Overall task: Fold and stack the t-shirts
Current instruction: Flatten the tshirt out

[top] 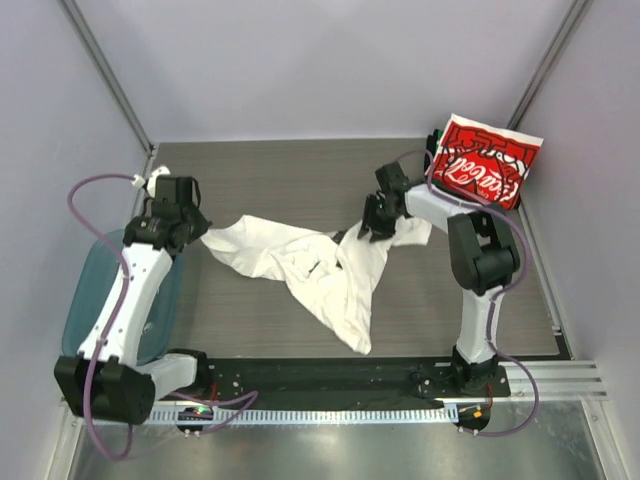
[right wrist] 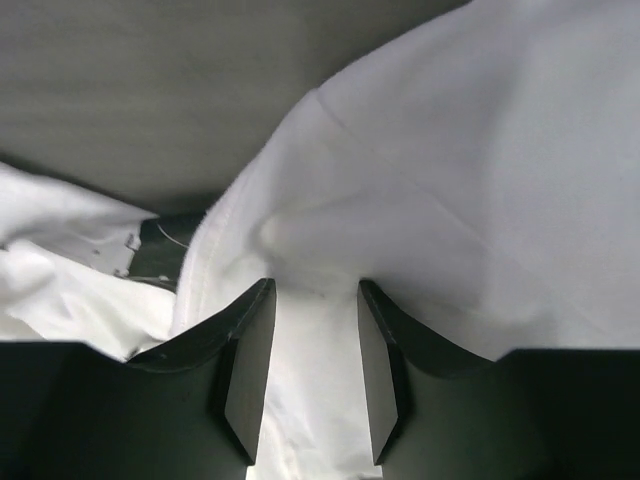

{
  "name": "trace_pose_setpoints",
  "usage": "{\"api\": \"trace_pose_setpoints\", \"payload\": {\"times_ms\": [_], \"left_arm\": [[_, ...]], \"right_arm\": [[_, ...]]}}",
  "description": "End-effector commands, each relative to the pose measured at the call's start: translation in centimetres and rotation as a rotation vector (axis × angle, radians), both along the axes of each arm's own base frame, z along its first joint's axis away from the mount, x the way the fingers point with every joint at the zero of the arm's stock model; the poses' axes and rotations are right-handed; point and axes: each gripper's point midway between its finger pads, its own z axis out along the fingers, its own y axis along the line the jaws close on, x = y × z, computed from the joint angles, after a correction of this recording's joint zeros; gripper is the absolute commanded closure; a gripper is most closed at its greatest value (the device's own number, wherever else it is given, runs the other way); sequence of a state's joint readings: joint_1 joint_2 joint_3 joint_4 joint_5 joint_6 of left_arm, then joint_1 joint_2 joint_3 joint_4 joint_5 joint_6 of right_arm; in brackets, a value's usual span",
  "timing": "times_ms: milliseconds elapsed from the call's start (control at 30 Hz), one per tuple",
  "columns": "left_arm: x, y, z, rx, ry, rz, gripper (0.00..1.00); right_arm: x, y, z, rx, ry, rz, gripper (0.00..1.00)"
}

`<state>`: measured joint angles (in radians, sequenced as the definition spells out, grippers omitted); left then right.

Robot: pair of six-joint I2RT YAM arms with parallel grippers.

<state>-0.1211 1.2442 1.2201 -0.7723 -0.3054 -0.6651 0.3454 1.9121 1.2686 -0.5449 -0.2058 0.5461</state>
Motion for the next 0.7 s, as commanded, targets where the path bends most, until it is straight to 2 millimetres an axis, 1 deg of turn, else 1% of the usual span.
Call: {"api": "trace_pose_setpoints", "payload": {"times_ms": [0, 33, 67, 100, 133, 167, 200, 233, 267, 300, 333, 367, 400, 433, 467, 500, 567, 600, 667], "left_arm": [[-5.2, -0.1, -1.8, -0.042, 0.049, -0.017, 1.0], [-6.0, -0.4, -1.8, -0.055, 0.035, -0.03, 1.0], [-7.1, -0.6, -3.0, -0.069, 0.051, -0.042, 1.0], [-7.8, -1.2, -3.1, -0.099, 0.039, -0.063, 1.0], [-8.3, -1.4, -2.6, -0.112, -0.002, -0.084, 1.0], [-9.0, -1.5, -3.7, -0.113, 0.016, -0.093, 1.0], [-9.3, -1.4, -3.9, -0.106, 0.013, -0.101, 1.0], [-9.8, -1.3, -4.1, -0.102, 0.014, -0.106, 1.0], [-10.0, -1.3, -4.5, -0.097, 0.024, -0.109, 1.0], [-10.2, -1.4, -4.8, -0.101, 0.031, -0.115, 1.0], [-10.1, -1.8, -4.6, -0.11, 0.025, -0.134, 1.0], [-10.0, -2.0, -4.3, -0.115, 0.015, -0.148, 1.0], [-10.0, -2.0, -4.5, -0.117, 0.015, -0.153, 1.0], [-9.8, -1.9, -4.5, -0.109, 0.008, -0.151, 1.0], [-9.7, -1.9, -4.6, -0.11, 0.009, -0.15, 1.0], [-9.7, -2.0, -4.5, -0.111, 0.005, -0.155, 1.0], [-9.8, -2.1, -4.3, -0.116, -0.003, -0.162, 1.0], [-9.8, -2.1, -4.2, -0.115, -0.008, -0.159, 1.0], [-9.9, -1.9, -3.9, -0.111, -0.024, -0.154, 1.0]], "right_arm": [[7.4, 1.4, 2.3, -0.013, -0.156, 0.066, 0.55], [8.4, 1.8, 3.7, -0.006, -0.184, 0.074, 0.53], [9.0, 2.2, 5.3, -0.001, -0.214, 0.081, 0.51], [9.9, 2.1, 8.2, -0.006, -0.273, 0.071, 0.49], [9.9, 2.2, 9.9, -0.009, -0.309, 0.072, 0.46], [9.1, 2.9, 10.7, -0.015, -0.328, 0.095, 0.45], [8.5, 2.8, 13.3, -0.033, -0.389, 0.09, 0.43], [7.6, 3.2, 14.0, -0.043, -0.406, 0.101, 0.42], [5.9, 4.8, 14.4, -0.048, -0.416, 0.146, 0.42], [4.2, 4.8, 14.8, -0.064, -0.424, 0.152, 0.43], [2.9, 5.3, 14.4, -0.066, -0.414, 0.167, 0.44], [0.9, 5.9, 13.0, -0.072, -0.377, 0.197, 0.44], [-1.0, 7.5, 12.7, -0.054, -0.361, 0.224, 0.45], [-1.8, 7.8, 12.4, -0.073, -0.362, 0.222, 0.47], [-3.0, 8.1, 11.1, -0.078, -0.333, 0.236, 0.48], [-4.4, 9.4, 10.7, -0.074, -0.328, 0.261, 0.48], [-5.2, 9.9, 9.5, -0.109, -0.318, 0.27, 0.49], [-6.0, 10.8, 9.1, -0.113, -0.312, 0.293, 0.49], [-6.3, 11.3, 8.2, -0.134, -0.295, 0.297, 0.5]]}}
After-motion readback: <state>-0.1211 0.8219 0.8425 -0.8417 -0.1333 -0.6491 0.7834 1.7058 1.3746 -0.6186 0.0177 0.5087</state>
